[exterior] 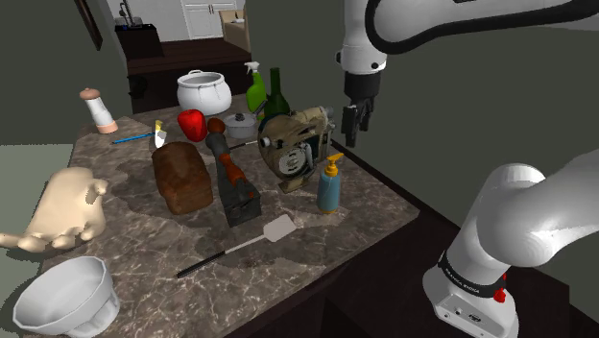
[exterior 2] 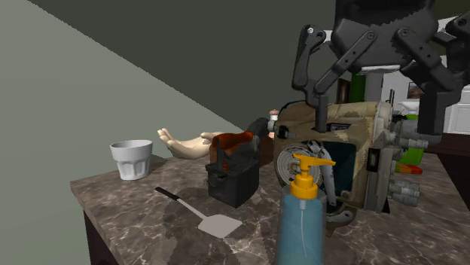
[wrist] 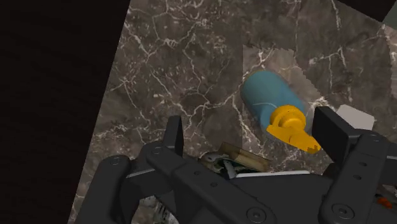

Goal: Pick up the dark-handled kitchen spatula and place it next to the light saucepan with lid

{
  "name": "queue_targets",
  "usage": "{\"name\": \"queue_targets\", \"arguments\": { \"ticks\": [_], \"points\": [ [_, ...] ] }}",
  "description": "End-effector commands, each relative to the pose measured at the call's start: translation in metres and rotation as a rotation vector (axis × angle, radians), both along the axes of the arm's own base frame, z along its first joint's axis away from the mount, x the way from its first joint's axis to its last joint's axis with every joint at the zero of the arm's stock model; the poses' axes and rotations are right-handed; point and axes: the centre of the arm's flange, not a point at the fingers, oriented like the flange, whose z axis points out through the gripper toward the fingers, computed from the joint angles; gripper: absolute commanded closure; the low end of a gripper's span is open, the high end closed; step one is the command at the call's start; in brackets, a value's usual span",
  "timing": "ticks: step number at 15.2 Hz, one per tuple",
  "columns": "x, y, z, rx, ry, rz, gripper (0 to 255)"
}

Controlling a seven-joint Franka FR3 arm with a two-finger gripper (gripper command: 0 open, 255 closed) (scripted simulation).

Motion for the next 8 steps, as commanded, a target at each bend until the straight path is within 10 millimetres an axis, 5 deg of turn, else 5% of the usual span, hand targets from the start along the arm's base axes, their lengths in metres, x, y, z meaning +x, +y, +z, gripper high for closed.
{"name": "queue_targets", "arguments": {
  "ticks": [1, 8],
  "points": [
    [0.015, 0.015, -0.012, 0.008, -0.008, 0.076, 0],
    [0.06, 0.079, -0.054, 0.034, -0.03, 0.332, 0]
  ]
}}
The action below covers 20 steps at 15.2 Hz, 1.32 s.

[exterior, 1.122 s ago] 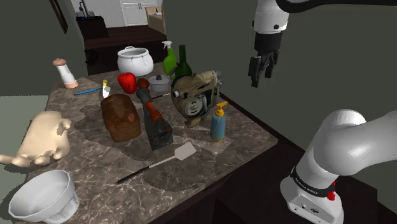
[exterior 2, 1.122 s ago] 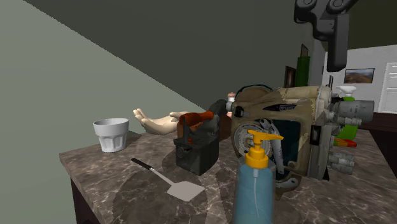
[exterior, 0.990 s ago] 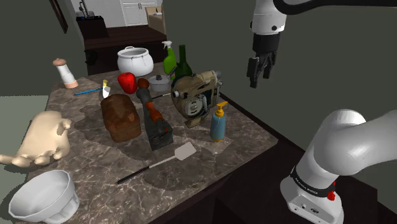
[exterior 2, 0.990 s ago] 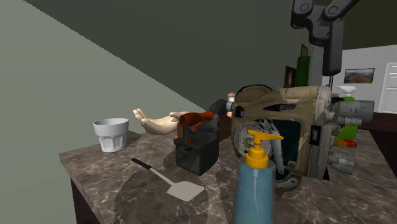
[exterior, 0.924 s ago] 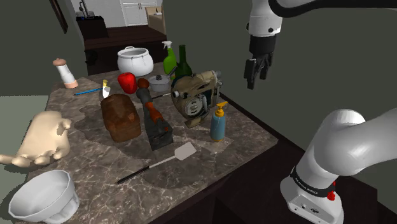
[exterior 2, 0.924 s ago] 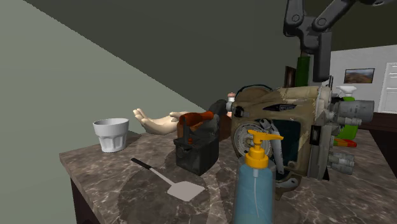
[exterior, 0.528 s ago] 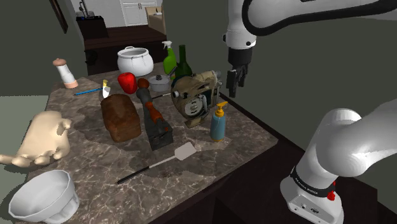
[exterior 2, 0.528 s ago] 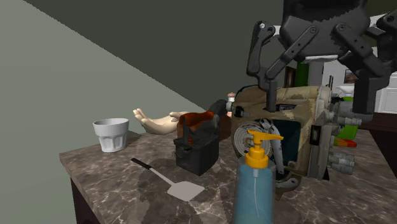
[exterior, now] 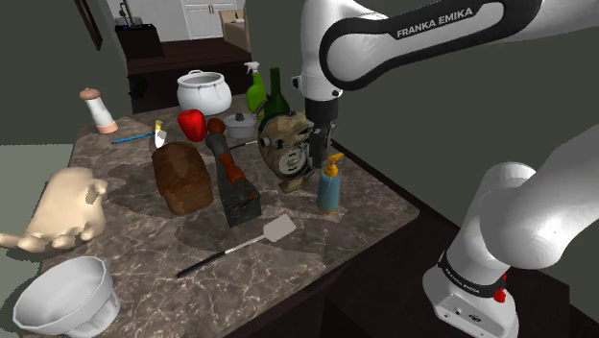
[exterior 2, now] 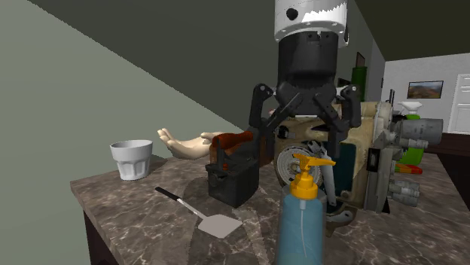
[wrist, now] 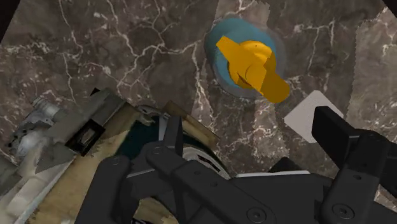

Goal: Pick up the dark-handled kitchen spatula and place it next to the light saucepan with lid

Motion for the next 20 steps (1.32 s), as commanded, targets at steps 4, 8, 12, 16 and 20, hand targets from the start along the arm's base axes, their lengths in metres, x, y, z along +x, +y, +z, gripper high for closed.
{"name": "queue_targets", "arguments": {
  "ticks": [4, 8, 12, 16, 20],
  "points": [
    [0.024, 0.053, -0.026, 0.019, -0.017, 0.186, 0],
    [0.036, 0.096, -0.048, 0.034, -0.029, 0.332, 0],
    [0.042, 0.142, -0.069, 0.049, -0.042, 0.479, 0],
    [0.042, 0.188, -0.089, 0.064, -0.054, 0.625, 0],
    [0.035, 0.234, -0.109, 0.078, -0.066, 0.772, 0]
  ]
}}
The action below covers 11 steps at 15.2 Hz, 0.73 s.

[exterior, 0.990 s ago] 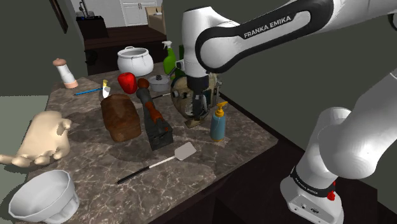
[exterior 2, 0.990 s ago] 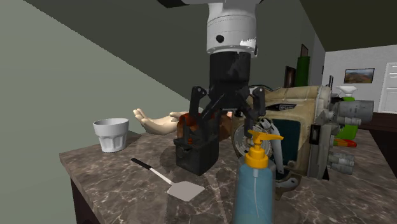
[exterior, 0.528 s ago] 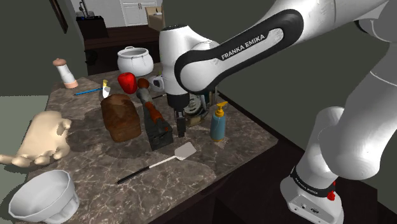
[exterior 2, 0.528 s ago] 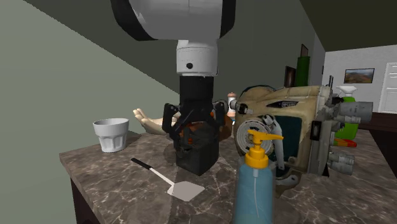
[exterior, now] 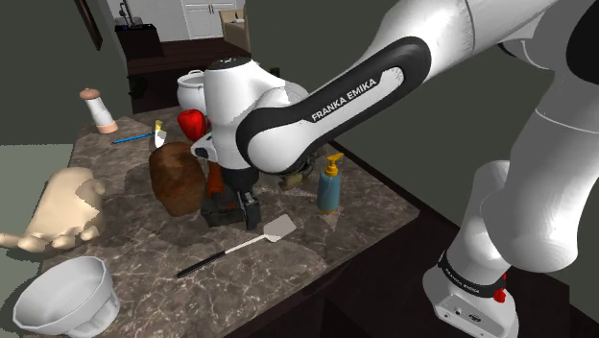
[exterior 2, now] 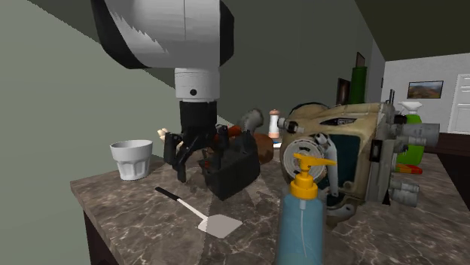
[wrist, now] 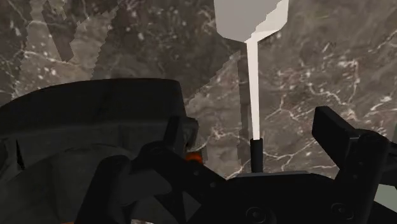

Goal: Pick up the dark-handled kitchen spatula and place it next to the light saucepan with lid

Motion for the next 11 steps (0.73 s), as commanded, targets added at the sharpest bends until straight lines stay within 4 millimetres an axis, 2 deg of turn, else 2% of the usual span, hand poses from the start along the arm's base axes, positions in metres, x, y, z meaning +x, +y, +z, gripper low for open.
{"name": "queue_targets", "arguments": {
  "ticks": [1, 8, 11],
  "points": [
    [-0.003, 0.03, -0.03, 0.028, 0.027, 0.057, 0],
    [-0.003, 0.032, -0.067, 0.028, 0.027, 0.057, 0],
    [-0.003, 0.033, -0.07, 0.028, 0.027, 0.057, 0]
  ]
}}
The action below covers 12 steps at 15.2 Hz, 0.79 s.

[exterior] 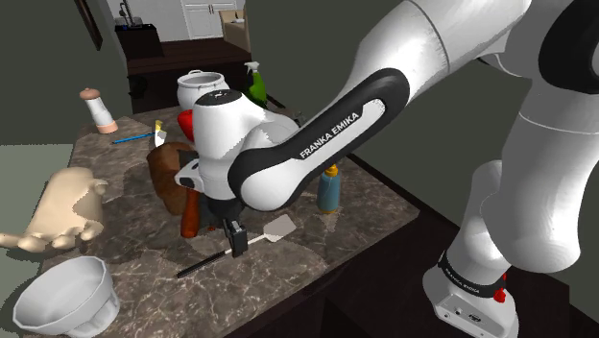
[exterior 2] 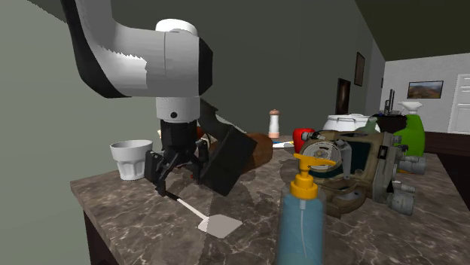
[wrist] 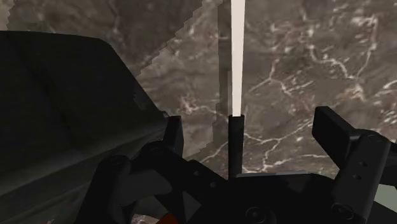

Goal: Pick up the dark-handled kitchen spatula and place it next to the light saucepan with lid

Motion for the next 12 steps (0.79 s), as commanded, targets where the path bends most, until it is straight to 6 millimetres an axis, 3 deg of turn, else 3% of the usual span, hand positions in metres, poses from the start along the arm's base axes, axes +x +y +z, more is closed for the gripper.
{"name": "queue_targets", "arguments": {
  "ticks": [1, 5, 6, 8, 12],
  "points": [
    [0.007, -0.012, -0.031, -0.029, 0.053, -0.021, 0],
    [0.007, -0.012, -0.031, -0.029, 0.053, -0.021, 0],
    [0.009, -0.003, -0.038, -0.03, 0.053, -0.02, 255],
    [0.015, 0.006, -0.032, -0.03, 0.053, -0.02, 255],
    [0.018, 0.006, -0.03, -0.03, 0.053, -0.02, 255]
  ]
}}
